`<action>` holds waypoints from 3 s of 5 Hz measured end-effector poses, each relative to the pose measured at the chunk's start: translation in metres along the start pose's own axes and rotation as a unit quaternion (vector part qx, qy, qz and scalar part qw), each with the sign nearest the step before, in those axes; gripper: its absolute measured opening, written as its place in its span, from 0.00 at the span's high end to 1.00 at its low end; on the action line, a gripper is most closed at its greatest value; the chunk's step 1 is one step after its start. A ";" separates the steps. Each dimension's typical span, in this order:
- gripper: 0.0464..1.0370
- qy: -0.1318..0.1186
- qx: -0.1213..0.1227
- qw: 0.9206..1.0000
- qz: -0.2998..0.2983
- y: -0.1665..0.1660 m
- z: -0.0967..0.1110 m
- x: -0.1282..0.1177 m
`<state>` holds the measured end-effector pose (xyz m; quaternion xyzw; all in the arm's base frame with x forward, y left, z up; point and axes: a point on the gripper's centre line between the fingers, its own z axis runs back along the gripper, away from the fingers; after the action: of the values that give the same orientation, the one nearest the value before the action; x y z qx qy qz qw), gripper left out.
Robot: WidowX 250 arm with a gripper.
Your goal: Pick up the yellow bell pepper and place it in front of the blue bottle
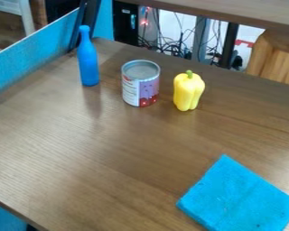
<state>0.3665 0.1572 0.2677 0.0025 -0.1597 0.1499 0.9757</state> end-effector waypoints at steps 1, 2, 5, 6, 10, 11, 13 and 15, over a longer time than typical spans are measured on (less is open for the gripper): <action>0.03 0.020 -0.003 1.000 0.003 0.001 -0.015 -0.002; 0.03 0.044 0.002 0.999 -0.006 -0.014 -0.034 -0.007; 0.03 0.041 -0.018 0.993 -0.106 -0.113 -0.050 -0.022; 0.03 0.045 -0.034 0.990 -0.129 -0.127 -0.054 -0.026; 0.03 0.058 -0.043 0.968 -0.242 -0.200 -0.087 -0.061; 0.03 0.059 -0.049 0.966 -0.247 -0.208 -0.097 -0.062; 0.03 0.041 -0.052 0.968 -0.242 -0.216 -0.130 -0.053; 0.05 0.024 -0.041 0.966 -0.253 -0.227 -0.141 -0.055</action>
<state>0.4273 -0.0685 0.1262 -0.0004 -0.1363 -0.1085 0.9847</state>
